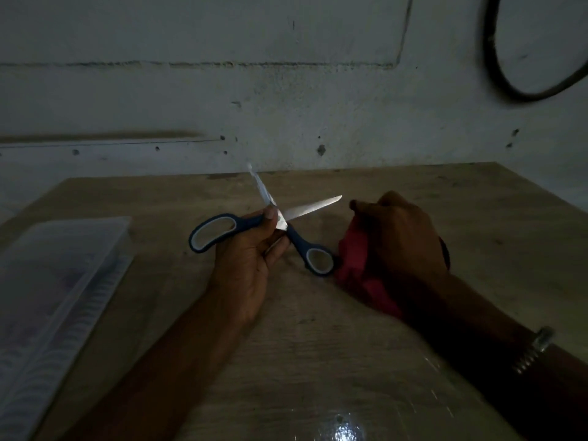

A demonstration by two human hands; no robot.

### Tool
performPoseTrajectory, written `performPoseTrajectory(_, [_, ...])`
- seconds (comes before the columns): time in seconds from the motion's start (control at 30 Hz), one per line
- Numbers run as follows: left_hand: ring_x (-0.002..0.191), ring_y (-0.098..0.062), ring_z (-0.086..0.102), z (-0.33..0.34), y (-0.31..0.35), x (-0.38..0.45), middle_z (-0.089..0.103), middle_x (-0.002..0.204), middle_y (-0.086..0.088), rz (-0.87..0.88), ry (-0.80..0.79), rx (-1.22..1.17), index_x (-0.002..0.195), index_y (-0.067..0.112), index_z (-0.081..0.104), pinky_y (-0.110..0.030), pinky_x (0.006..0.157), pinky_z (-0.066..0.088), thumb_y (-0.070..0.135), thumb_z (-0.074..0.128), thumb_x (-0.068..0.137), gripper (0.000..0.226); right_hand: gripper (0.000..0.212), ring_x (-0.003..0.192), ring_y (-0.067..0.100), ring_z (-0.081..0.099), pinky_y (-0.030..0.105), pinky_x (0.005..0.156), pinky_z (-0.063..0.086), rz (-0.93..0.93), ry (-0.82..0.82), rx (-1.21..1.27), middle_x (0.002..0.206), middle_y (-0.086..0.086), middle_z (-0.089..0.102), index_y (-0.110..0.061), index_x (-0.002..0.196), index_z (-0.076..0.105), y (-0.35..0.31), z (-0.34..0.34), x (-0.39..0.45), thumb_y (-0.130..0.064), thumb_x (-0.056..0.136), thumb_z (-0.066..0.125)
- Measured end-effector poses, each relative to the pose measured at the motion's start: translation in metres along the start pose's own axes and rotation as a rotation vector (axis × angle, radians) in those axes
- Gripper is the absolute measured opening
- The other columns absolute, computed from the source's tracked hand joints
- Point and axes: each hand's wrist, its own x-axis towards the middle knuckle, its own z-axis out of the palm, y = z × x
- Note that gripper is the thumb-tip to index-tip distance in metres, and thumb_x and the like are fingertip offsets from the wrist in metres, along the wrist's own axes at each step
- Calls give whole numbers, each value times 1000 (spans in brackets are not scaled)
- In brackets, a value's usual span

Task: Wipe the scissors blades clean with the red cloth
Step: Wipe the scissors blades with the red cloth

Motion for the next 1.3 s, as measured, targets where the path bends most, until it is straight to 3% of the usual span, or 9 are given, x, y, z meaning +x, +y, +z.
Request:
performPoseTrajectory(0.13, [101, -13, 75, -3, 2, 7, 79, 106, -1, 57, 70, 11, 105, 12, 72, -24, 74, 61, 13, 73, 83, 22, 38, 67, -4, 49, 5, 65, 33, 124, 175, 216, 93, -5, 65, -25, 133, 71, 7, -9, -5, -10, 100, 65])
performPoseTrajectory(0.27, [103, -12, 75, -3, 2, 6, 79, 111, -4, 37, 38, -12, 116, 7, 71, -26, 81, 61, 20, 76, 72, 46, 34, 87, -12, 58, 5, 82, 41, 123, 161, 417, 109, -27, 59, -40, 134, 63, -22, -14, -15, -29, 102, 66])
performPoseTrajectory(0.33, [104, -13, 75, -3, 1, 5, 79, 110, -4, 38, 12, -13, 117, 6, 70, -25, 79, 62, 18, 75, 77, 42, 37, 97, -11, 63, 10, 88, 50, 42, 100, 475, 115, -30, 59, -39, 138, 61, -36, -15, -19, -37, 101, 64])
performPoseTrajectory(0.47, [106, -17, 75, -4, -2, 6, 78, 113, -7, 52, -7, -4, 117, 6, 69, -28, 83, 61, 12, 70, 90, 28, 36, 107, 1, 68, 28, 90, 60, -120, -1, 539, 125, -15, 72, -34, 140, 63, -49, -13, -21, -40, 105, 60])
performPoseTrajectory(0.8, [105, -18, 75, 6, -5, -2, 78, 111, -9, 69, -75, 57, 110, 9, 71, -30, 84, 62, 18, 71, 80, 32, 29, 86, 18, 67, 37, 66, 58, -263, 139, 303, 102, 2, 72, -20, 125, 76, -59, 7, -11, -18, 96, 73])
performPoseTrajectory(0.93, [108, -20, 74, 6, -6, -2, 77, 114, -9, 54, -80, 72, 110, 11, 71, -32, 87, 60, 20, 72, 75, 35, 20, 78, 10, 69, 38, 72, 60, -93, 150, 468, 91, -4, 77, -23, 113, 81, -54, 1, -10, -30, 97, 71])
performPoseTrajectory(1.13, [96, -12, 77, 2, -8, 1, 80, 99, 1, 49, -33, 63, 103, 12, 71, -26, 76, 62, 10, 70, 88, 15, 10, 82, -6, 72, 19, 81, 60, 234, 225, 623, 91, -17, 78, -24, 102, 83, -34, -6, -1, -28, 93, 79])
performPoseTrajectory(1.23, [103, -14, 75, 3, -10, 1, 79, 109, -3, 27, -55, 61, 114, 7, 70, -27, 81, 62, 10, 73, 86, 28, 12, 85, -8, 71, 15, 81, 59, 226, 178, 645, 94, -17, 77, -24, 104, 81, -39, -4, -4, -24, 94, 76])
performPoseTrajectory(1.3, [106, -19, 75, 4, -13, -1, 78, 115, -8, 12, -74, 41, 122, 4, 67, -28, 82, 62, 8, 73, 86, 37, 11, 80, -1, 72, 19, 69, 61, 170, 113, 714, 94, -12, 76, -22, 104, 81, -53, 0, -8, -20, 95, 75])
